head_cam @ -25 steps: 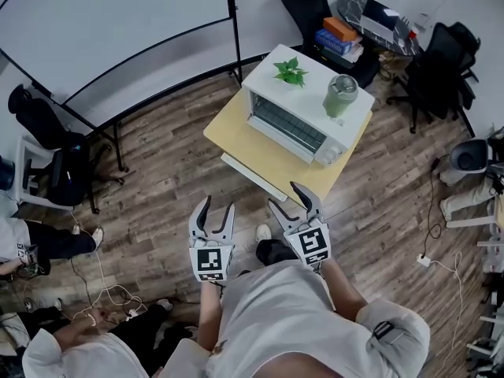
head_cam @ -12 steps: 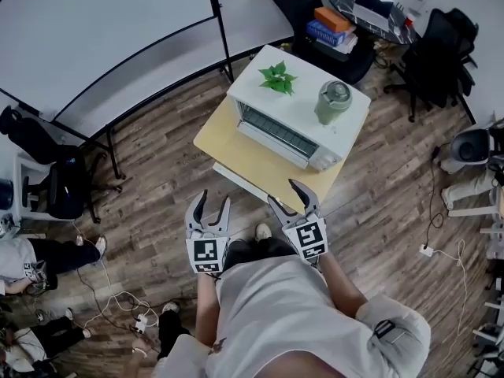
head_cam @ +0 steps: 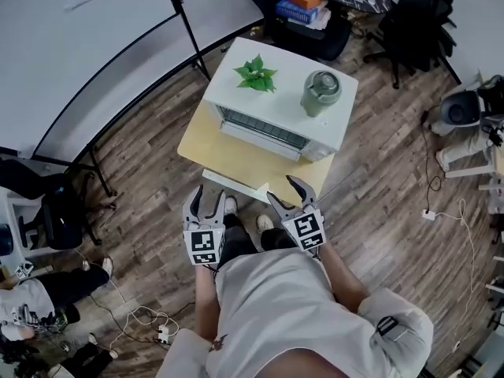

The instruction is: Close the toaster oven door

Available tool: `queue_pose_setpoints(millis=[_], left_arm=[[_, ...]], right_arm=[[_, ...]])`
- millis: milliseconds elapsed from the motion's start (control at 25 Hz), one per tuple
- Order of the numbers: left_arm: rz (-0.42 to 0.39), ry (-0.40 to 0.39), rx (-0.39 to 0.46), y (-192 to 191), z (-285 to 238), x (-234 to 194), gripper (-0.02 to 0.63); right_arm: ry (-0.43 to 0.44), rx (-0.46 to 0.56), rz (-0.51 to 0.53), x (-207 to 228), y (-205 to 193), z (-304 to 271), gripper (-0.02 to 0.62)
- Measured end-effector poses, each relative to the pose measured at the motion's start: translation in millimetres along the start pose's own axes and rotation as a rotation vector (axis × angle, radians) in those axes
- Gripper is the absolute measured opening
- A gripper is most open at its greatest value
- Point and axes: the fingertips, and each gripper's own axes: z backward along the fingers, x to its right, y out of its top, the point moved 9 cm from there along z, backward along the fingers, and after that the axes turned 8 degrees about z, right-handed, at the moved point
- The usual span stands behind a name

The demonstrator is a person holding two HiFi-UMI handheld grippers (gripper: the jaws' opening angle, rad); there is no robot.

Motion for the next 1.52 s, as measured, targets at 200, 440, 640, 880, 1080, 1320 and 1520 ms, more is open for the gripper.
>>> queue_pose_setpoints(millis=[200, 440, 640, 880, 1080, 1320, 1520], left_arm=[[-0.009, -0.092, -0.077, -14.6, -28.6, -26.9, 0.232], [-0.028, -0.190, -0.174, -36.8, -66.1, -58.1, 0.239], [-0.049, -0.276, -0.257, -58.1, -92.9, -80.0, 0.252], [-0.057, -0.351, -0.354, -88.3, -120.9, -96.5, 0.270], [-0.053, -0.393, -0.422, -109.5, -138.4, -103.3, 0.287], [-0.024, -0.408, -0.498, -133.1, -157.2, -108.1, 0.318], [0.010, -0.400, -0.553, -149.8, -166.4, -115.3, 0.353]], right_arm=[[-0.073, -0.077, -0.070, -8.2, -14.8, -17.9, 0.276], [-0.187, -0.196, -0.162, -20.5, -38.6, -35.0, 0.276], [-0.285, -0.282, -0.258, -32.6, -62.3, -41.9, 0.276], [-0.363, -0.353, -0.372, -45.6, -92.3, -47.5, 0.275], [-0.416, -0.389, -0.507, -54.3, -116.3, -50.9, 0.275], [-0.439, -0.416, -0.607, -59.9, -143.0, -57.5, 0.275], [-0.434, -0.431, -0.662, -63.7, -158.4, -65.7, 0.286]])
